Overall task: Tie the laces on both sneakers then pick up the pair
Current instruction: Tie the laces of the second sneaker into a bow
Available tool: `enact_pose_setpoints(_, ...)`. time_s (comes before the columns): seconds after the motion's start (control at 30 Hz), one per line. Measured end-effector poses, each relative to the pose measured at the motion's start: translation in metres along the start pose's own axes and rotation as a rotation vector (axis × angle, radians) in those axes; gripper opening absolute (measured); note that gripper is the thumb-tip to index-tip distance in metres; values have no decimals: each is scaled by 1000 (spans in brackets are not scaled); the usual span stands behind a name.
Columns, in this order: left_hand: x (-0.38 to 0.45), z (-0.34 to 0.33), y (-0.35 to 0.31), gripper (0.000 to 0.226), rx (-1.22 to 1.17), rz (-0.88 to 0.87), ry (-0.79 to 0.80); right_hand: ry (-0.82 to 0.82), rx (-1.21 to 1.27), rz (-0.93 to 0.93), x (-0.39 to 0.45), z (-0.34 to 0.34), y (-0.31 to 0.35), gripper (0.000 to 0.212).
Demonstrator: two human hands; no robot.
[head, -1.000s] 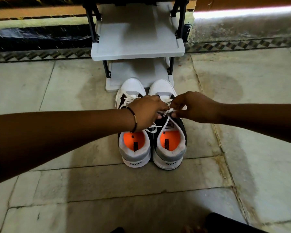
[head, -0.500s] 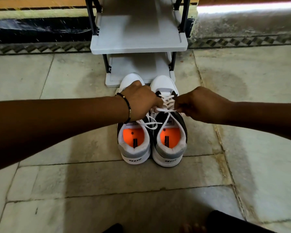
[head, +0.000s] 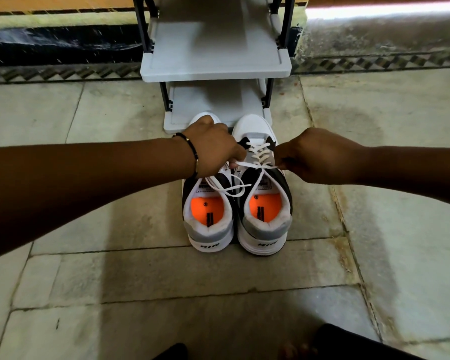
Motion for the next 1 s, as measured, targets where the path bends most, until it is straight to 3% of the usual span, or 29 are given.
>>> enact_pose_setpoints(0.23, 2, -4, -3, 26, 34, -47, 33, 61, 91, -90, -2, -8, 3, 10)
enact_pose_setpoints(0.3, -1, -6, -3, 28, 36, -74, 10, 130, 172, -194, 0, -6, 0, 12)
enact_pose_setpoints(0.37, -7, -13, -4, 25, -26, -122, -53, 282, 439, -382, 0, 0, -6, 15)
enact_pose_setpoints(0.43, -16, -21, -5, 29, -312, -130, -164, 382, 866, -522, -2, 9, -5, 17)
enact_pose_setpoints(0.53, -21, -20, -13, 33, -989, 14, -167, 161, 1356, -588, -1, 15, 0, 22)
enact_pose_setpoints(0.63, -15, -7, -25, 32, -1579, 251, -22, -139, 1516, -656, 8, 7, 2, 24)
enact_pose_setpoints(0.7, -11, -2, -30, 30, -1812, 342, 38, -241, 1540, -701, 14, 1, 3, 21)
enact_pose_setpoints(0.83, -11, -4, -37, 27, -1870, 333, 54, -332, 1490, -746, 22, -5, 8, 18)
enact_pose_setpoints(1.0, -11, -7, -40, 32, -1809, 266, 20, -302, 1432, -716, 21, -3, 11, 27)
Point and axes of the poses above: each hand's wrist, its own x-axis towards the middle knuckle, its own z-axis out of the back of the hand, y = z × x, the point moved 1 cm from there along x, towards the middle knuckle, and after that the axes turned 6 degrees about z, right-handed, at the moved point
